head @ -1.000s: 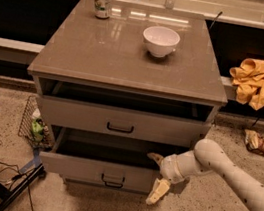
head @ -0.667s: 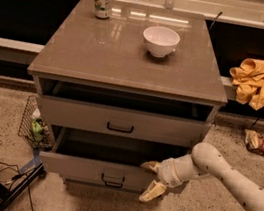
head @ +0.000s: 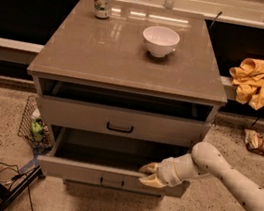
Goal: Open middle drawer
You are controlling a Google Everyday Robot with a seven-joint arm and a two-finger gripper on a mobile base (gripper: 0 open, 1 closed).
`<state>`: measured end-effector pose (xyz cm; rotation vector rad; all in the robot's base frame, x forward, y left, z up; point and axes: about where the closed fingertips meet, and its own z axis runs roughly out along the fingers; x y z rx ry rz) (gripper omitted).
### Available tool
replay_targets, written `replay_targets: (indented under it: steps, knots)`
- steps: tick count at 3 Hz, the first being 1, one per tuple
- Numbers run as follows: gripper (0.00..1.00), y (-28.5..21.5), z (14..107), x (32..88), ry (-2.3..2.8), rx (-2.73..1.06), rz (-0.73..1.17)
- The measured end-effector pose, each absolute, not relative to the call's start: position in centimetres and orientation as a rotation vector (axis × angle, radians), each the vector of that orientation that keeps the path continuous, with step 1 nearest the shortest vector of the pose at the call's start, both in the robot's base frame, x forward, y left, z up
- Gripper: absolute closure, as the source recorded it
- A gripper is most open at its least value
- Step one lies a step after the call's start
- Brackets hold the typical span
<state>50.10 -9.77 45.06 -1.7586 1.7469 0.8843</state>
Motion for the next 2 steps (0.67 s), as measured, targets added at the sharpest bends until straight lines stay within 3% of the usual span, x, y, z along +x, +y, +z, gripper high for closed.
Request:
replay_targets:
  steps: [1,2]
  knots:
    - [1.0,-9.59,44.95,50.0,1.745,-1.761,0.889]
    - [1.0,-9.55,44.92,49.98,1.745,-1.761,0.89]
